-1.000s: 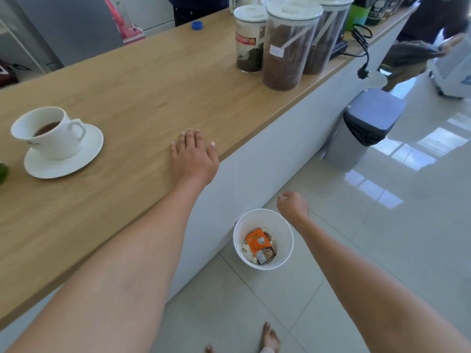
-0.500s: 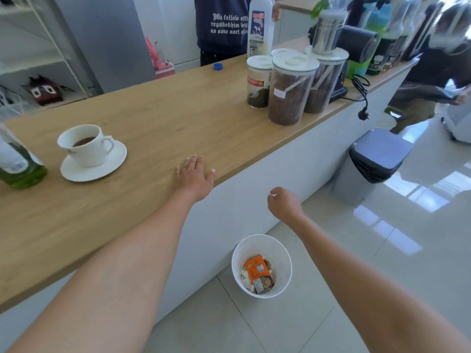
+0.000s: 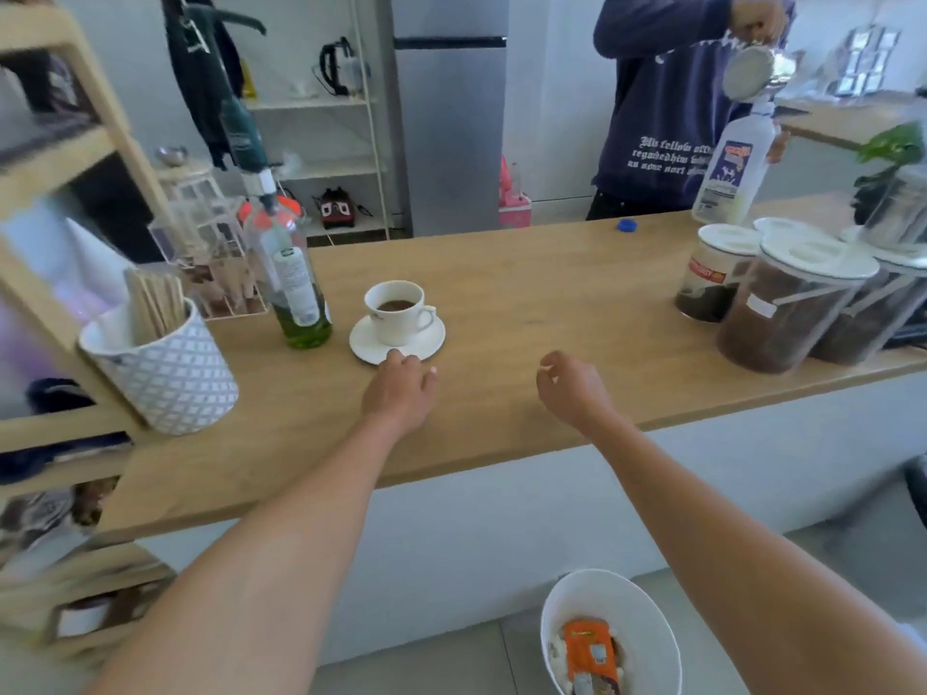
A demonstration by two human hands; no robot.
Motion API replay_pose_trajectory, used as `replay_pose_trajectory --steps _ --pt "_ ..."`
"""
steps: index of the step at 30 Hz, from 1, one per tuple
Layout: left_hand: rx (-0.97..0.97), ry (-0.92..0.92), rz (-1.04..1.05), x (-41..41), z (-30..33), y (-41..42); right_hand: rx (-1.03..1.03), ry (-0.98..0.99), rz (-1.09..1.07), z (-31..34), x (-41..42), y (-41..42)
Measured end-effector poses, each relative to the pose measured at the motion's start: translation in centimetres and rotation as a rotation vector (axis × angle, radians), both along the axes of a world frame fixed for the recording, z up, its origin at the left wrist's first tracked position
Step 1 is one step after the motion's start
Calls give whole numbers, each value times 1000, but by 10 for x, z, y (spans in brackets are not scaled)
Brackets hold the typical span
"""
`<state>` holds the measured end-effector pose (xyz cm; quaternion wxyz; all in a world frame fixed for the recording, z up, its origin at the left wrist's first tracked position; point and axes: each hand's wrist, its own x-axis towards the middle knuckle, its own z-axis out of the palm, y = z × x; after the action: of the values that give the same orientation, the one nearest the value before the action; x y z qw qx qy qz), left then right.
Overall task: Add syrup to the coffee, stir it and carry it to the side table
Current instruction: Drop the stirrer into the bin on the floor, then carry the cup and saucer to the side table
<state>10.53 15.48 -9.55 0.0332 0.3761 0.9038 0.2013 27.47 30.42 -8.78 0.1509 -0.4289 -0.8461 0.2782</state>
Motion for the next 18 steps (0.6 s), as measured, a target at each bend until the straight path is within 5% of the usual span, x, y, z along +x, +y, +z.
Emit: replay_pose_trajectory --steps 4,7,18 --pt "61 -32 177 -47 1 -27 -38 43 70 1 -55 -9" --pt "195 -219 321 -82 2 -37 -151 87 47 3 -99 -13" --pt "385 -1011 444 -145 24 -8 -1163 348 -261 24 -186 -4"
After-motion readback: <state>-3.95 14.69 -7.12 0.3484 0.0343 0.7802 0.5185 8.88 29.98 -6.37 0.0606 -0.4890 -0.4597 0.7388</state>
